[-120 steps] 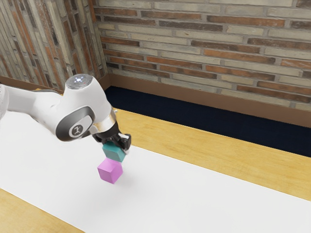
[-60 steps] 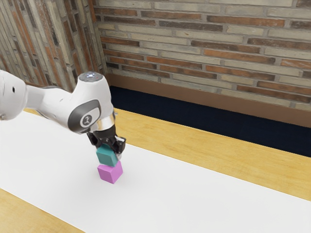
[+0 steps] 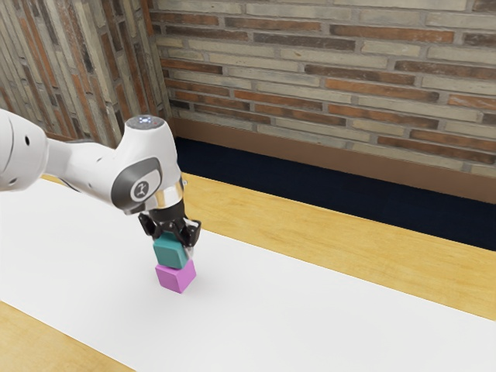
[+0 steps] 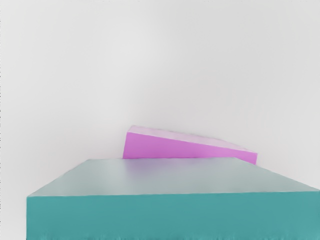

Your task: Pick up the blue block with one arm, and put the blue block on the pink block with one arm

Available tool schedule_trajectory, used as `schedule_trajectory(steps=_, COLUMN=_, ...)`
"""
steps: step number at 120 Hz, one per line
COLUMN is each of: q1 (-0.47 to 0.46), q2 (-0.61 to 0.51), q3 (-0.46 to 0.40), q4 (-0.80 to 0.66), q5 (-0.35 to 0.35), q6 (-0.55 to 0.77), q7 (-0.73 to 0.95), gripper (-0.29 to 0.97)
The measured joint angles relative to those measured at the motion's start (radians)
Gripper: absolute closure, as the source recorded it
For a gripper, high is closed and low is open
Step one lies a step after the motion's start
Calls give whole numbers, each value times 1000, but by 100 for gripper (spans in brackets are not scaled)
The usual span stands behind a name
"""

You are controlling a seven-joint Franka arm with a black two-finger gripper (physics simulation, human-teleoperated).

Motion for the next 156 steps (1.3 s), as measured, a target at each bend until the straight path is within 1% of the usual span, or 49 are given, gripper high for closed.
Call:
schedule_trajectory(steps=26, q1=-1, q2=-37, q3=-2, q4=-4, q5=-4, q6=-51, q7=0, gripper=42)
schedule_trajectory(steps=47, q1=-1, q2=-24, q3=-1, q4=-8, q5=-11, q6=-66, q7=0, gripper=42)
schedule_trajectory(steps=81, q1=-1, q2=-12, q3=0, q4=-9, q5=-23, q6=-65, q7=0, gripper=41)
schedule_trajectory(steps=116, q1=0, q2=-13, q3=2, q4=-9, q5=-21, q6=-52, q7=0, gripper=42)
schedule_trajectory(steps=146, q1=6, q2=-14, q3=23, q4=-13, q5=-19, q6=-47, q7=0, gripper=42)
schedule_trajectory(steps=156, q1=6, q2=-10, q3=23, q4=-14, q5=-20, q6=-44, q7=0, gripper=40)
